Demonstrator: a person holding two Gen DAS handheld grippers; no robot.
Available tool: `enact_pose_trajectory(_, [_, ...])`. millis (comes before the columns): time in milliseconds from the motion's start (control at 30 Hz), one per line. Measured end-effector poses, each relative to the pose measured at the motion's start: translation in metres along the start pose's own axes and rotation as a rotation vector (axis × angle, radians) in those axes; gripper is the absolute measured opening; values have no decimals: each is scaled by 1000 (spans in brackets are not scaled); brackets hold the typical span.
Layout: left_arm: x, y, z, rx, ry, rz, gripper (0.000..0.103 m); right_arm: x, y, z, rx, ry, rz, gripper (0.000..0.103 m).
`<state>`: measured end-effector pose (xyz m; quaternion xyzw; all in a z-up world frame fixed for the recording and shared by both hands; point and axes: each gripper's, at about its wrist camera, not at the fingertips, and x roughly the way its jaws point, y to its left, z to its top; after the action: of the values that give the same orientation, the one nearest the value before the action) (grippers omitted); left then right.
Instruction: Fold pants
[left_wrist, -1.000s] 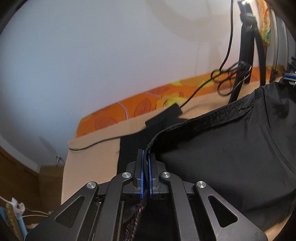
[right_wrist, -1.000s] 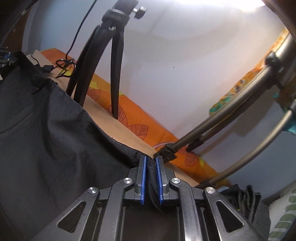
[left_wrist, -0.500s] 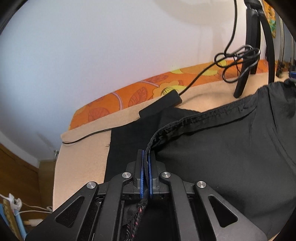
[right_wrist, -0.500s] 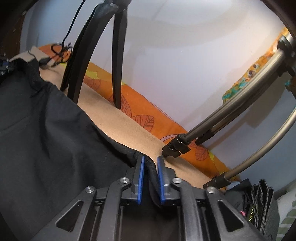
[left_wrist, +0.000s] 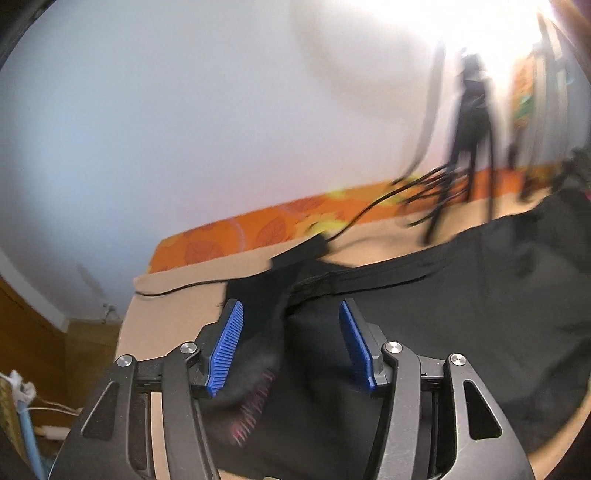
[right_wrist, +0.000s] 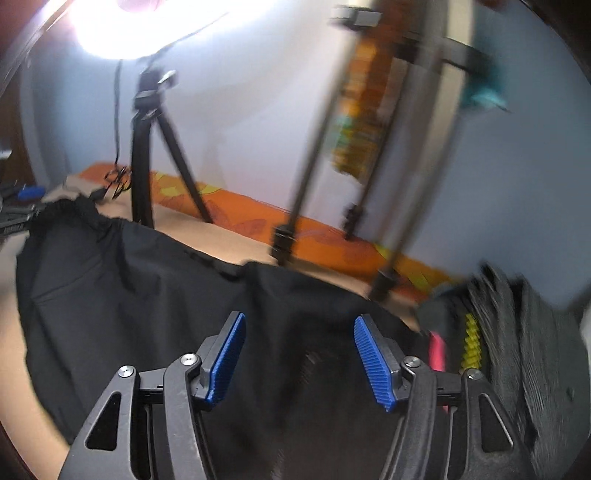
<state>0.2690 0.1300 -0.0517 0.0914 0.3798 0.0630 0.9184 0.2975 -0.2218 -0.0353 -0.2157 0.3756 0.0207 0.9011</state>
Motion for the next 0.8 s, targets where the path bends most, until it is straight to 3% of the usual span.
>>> enact_pose_trajectory(100, [-34, -29, -9, 47, -40, -93, 53, -17, -27, -16, 68, 12, -18, 66])
enact_pose_trajectory(300, [-82, -122, -46, 255, -48, -276, 53, -49, -52, -59, 222, 66, -28, 68])
enact_pose_trajectory(433, [-98, -176, -63, 385, -28, -391, 53, -73, -64, -96, 329, 100, -50, 77])
enact_pose_trajectory(533, [-97, -209, -73, 470, -10, -417, 53, -84, -74, -118, 466, 111, -44, 86])
enact_pose_trajectory(633, [-89, -233, -81, 524, 25, -434, 54, -86, -88, -139, 601, 142, -14, 86])
enact_pose_trajectory(800, [-75, -255, -90, 589, 30, -334, 56, -82, -96, -160, 716, 150, 37, 86])
